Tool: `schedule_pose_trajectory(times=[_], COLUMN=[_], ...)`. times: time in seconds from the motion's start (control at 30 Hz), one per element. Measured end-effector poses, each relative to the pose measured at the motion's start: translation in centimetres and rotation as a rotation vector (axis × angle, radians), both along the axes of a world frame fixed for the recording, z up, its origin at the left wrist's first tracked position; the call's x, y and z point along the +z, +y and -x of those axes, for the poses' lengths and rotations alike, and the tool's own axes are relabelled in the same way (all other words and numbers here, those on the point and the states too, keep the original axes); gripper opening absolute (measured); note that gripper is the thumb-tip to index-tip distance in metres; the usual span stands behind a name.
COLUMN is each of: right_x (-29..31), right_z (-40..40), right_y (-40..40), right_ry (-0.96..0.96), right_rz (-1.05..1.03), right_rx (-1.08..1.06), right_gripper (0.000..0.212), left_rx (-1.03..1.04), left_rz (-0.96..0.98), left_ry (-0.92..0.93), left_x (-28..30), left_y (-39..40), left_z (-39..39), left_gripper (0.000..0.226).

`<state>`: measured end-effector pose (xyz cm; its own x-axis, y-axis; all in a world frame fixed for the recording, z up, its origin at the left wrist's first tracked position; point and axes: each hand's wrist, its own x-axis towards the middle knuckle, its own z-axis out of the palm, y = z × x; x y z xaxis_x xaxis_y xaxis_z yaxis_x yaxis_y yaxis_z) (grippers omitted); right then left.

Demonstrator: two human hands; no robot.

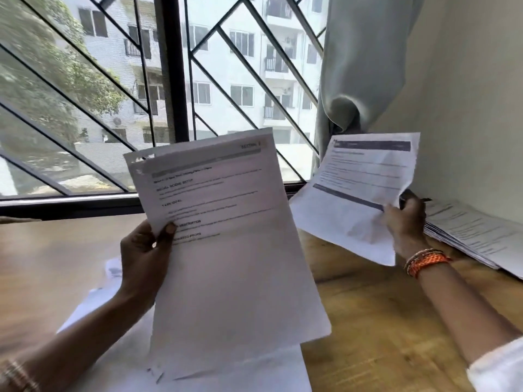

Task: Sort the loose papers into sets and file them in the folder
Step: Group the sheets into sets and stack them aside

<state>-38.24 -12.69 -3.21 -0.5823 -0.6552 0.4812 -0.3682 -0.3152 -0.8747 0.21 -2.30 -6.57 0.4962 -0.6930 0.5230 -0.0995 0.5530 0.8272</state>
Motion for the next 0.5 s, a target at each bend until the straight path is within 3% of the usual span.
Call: schedule_pose_trajectory(times=[0.27, 0.37, 0.5], right_x=[1.4, 1.7, 3.0], right_z=[-8.6, -11.0, -11.9], right_y=[4.8, 6.7, 8.2], right_ry=[0.073, 0.098, 0.045], right_rz=[-0.058, -0.069, -0.036], right_rx=[0.874, 0.961, 0.965], right_gripper=[0.035, 0.046, 0.045], left_rx=[-0.085, -0.113, -0.29], left_rz=[-0.162, -0.237, -0.27], left_ry=[-0.02, 0.015, 0.178], left_x=[3.0, 3.6, 5.4], left_y=[-1.0, -0.9, 0.1], left_z=[2.6, 3.1, 2.5], left_gripper=[0.016, 0.015, 0.011])
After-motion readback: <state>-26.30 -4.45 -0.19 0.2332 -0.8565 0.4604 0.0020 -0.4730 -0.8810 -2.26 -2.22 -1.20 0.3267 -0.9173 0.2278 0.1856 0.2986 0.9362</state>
